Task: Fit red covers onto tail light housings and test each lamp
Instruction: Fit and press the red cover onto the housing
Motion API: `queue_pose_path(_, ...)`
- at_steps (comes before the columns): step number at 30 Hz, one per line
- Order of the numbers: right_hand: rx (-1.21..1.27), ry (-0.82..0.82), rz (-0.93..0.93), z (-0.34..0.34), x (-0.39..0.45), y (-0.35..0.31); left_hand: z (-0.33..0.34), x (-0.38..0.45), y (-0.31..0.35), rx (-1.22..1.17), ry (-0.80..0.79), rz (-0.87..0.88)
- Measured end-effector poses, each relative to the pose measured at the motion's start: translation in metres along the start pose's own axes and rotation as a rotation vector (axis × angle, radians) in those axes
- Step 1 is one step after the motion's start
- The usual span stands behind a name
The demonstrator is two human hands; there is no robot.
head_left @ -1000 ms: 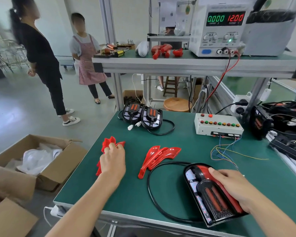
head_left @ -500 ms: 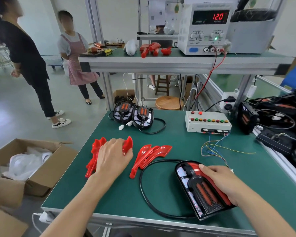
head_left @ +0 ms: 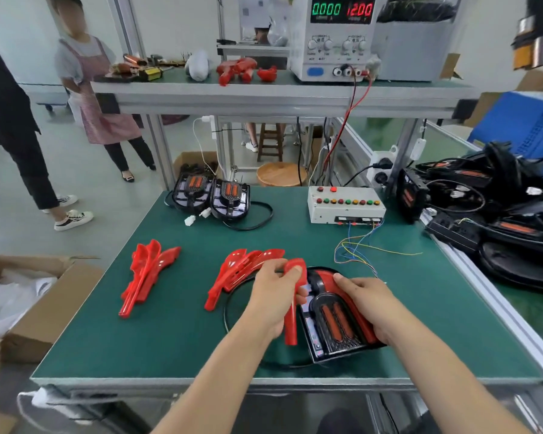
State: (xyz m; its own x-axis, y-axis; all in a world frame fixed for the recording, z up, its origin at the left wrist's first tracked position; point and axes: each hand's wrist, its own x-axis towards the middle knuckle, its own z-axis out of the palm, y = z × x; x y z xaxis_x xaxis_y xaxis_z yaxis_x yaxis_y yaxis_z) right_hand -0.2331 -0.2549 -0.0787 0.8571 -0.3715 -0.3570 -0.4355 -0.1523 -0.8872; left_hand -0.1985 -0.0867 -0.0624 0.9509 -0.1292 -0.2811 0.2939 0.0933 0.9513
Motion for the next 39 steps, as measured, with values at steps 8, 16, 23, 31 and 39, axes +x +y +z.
queue_pose_path(8,0.155,0.008,0.032,0.007,0.000,0.007,0.011,-0.004,-0.004,0.298,0.237,0.219)
queue_pose_path(16,0.153,0.012,-0.002,0.007,0.000,0.011,0.017,-0.011,-0.011,0.427,0.280,0.327)
queue_pose_path(23,0.149,0.030,-0.022,0.008,0.002,0.014,0.019,-0.017,-0.027,0.399,0.359,0.375)
queue_pose_path(31,0.106,0.008,-0.064,0.009,0.000,0.016,0.021,-0.012,-0.036,0.674,0.348,0.510)
queue_pose_path(39,0.117,-0.002,-0.069,0.009,-0.001,0.015,0.014,-0.011,-0.036,0.725,0.243,0.454)
